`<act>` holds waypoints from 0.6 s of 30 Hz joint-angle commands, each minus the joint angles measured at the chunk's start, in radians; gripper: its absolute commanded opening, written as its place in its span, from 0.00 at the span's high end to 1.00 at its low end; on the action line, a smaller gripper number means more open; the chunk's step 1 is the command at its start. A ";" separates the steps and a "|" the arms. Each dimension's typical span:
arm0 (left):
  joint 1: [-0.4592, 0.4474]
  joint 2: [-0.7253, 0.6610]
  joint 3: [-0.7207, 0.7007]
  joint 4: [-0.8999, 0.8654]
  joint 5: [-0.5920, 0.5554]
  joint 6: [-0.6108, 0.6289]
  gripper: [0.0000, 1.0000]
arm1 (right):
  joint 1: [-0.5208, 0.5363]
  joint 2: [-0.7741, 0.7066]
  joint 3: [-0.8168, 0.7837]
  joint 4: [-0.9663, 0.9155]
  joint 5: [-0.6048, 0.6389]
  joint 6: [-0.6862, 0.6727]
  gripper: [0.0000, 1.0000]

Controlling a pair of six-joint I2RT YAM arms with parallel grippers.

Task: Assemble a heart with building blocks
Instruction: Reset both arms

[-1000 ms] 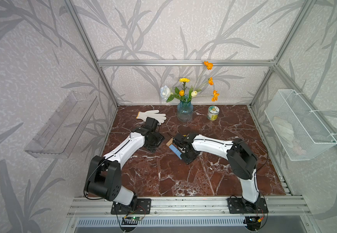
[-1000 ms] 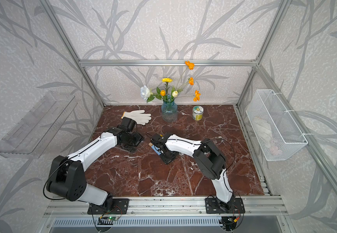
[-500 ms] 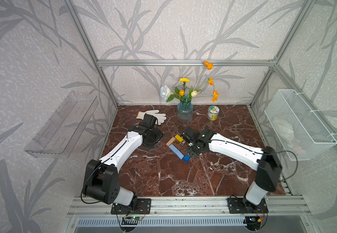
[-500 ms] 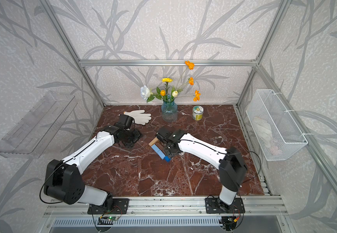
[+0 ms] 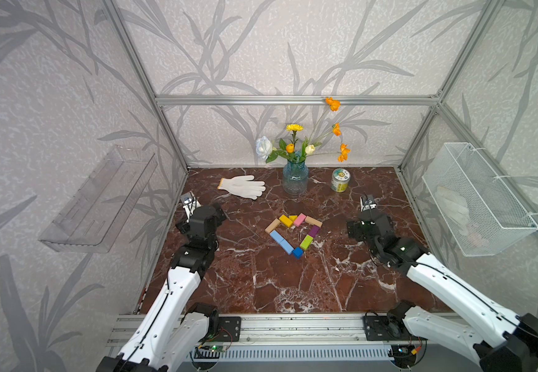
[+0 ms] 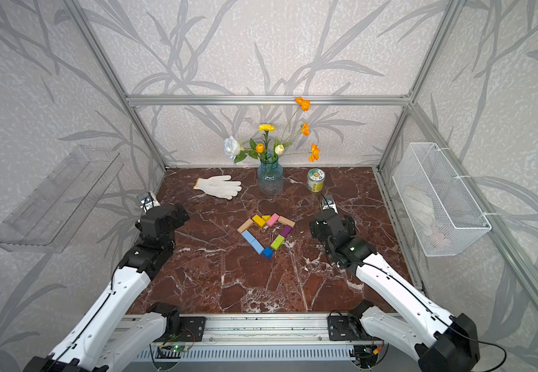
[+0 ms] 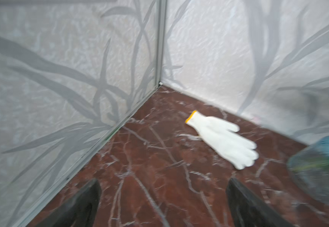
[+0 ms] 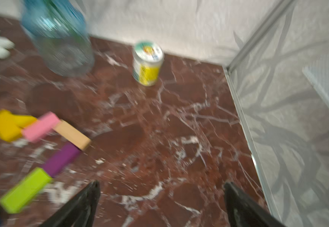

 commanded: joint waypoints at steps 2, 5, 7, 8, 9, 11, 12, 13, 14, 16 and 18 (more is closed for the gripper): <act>0.051 0.008 -0.144 0.215 0.007 0.092 0.00 | -0.192 -0.022 -0.168 0.292 -0.184 -0.061 0.01; 0.100 0.079 -0.205 0.295 0.068 0.089 0.00 | -0.214 0.061 -0.279 0.551 -0.188 -0.182 0.01; 0.122 0.137 -0.234 0.350 0.092 0.077 0.00 | -0.257 0.149 -0.296 0.635 -0.238 -0.186 0.01; 0.126 0.162 -0.241 0.363 0.105 0.077 0.00 | -0.274 0.174 -0.290 0.657 -0.273 -0.189 0.01; 0.129 0.193 -0.242 0.373 0.114 0.070 0.00 | -0.282 0.201 -0.272 0.668 -0.296 -0.205 0.01; 0.131 0.257 -0.247 0.438 0.114 0.079 0.00 | -0.301 0.257 -0.266 0.772 -0.322 -0.205 0.01; 0.132 0.276 -0.225 0.433 0.121 0.082 0.00 | -0.311 0.292 -0.251 0.807 -0.341 -0.215 0.01; 0.137 0.300 -0.221 0.468 0.127 0.090 0.00 | -0.322 0.334 -0.232 0.841 -0.360 -0.223 0.01; 0.142 0.333 -0.214 0.506 0.122 0.096 0.00 | -0.330 0.368 -0.211 0.862 -0.378 -0.231 0.01; 0.157 0.408 -0.168 0.533 0.133 0.102 0.00 | -0.340 0.443 -0.168 0.902 -0.419 -0.274 0.01; 0.166 0.484 -0.127 0.573 0.156 0.117 0.00 | -0.359 0.501 -0.157 0.942 -0.443 -0.262 0.01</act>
